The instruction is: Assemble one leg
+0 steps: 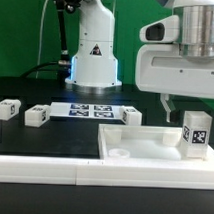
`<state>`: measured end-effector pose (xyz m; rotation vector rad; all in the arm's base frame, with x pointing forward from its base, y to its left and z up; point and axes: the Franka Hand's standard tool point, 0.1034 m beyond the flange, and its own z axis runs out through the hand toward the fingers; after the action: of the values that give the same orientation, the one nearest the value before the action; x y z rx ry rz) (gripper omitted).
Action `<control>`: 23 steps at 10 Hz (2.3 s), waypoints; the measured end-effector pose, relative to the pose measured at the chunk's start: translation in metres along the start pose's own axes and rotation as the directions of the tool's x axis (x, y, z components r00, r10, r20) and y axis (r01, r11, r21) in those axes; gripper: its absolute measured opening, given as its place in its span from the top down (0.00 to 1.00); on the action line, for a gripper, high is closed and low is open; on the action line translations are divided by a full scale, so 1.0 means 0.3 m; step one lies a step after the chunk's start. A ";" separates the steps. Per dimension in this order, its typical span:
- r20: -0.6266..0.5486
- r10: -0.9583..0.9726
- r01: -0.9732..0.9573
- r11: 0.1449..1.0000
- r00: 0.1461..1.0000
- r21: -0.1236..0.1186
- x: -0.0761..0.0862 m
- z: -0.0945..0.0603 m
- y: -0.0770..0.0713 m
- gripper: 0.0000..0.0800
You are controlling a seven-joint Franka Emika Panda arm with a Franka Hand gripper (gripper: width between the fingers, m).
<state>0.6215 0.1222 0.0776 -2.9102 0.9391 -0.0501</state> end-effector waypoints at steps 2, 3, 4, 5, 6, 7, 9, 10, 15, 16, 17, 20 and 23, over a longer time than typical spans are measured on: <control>0.015 -0.214 0.214 0.977 0.977 -0.021 0.001 -0.001 -0.006 0.19; 0.013 -0.302 0.303 0.953 0.953 -0.030 0.003 -0.003 -0.008 0.19; 0.014 -0.380 0.380 0.924 0.925 -0.040 0.002 -0.002 -0.008 0.19; 0.011 -0.444 0.444 0.895 0.896 -0.045 0.003 -0.003 -0.009 0.19; 0.005 -0.503 0.503 0.863 0.864 -0.043 0.009 -0.004 -0.008 0.19; 0.006 -0.529 0.529 0.848 0.848 -0.043 0.012 -0.004 -0.005 0.19; 0.007 -0.545 0.545 0.838 0.838 -0.042 0.012 -0.004 -0.005 0.35; 0.007 -0.545 0.545 0.838 0.838 -0.042 0.012 -0.004 -0.005 0.54; 0.006 -0.525 0.525 0.850 0.851 -0.042 0.013 -0.004 -0.004 0.64; 0.006 -0.525 0.525 0.850 0.851 -0.042 0.013 -0.004 -0.004 0.64; -0.004 -0.424 0.424 0.905 0.906 -0.038 0.015 -0.003 -0.003 0.64; -0.033 -0.107 0.106 0.994 0.994 -0.014 0.017 -0.001 0.004 0.64; -0.042 0.191 -0.192 0.981 0.981 -0.004 0.015 0.000 0.006 0.64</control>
Offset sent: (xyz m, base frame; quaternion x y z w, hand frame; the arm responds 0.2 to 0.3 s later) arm 0.0032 0.0052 0.0012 -0.0318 -0.0093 -0.2446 0.9691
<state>0.6241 0.1179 0.0775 -2.8205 1.2243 -0.0941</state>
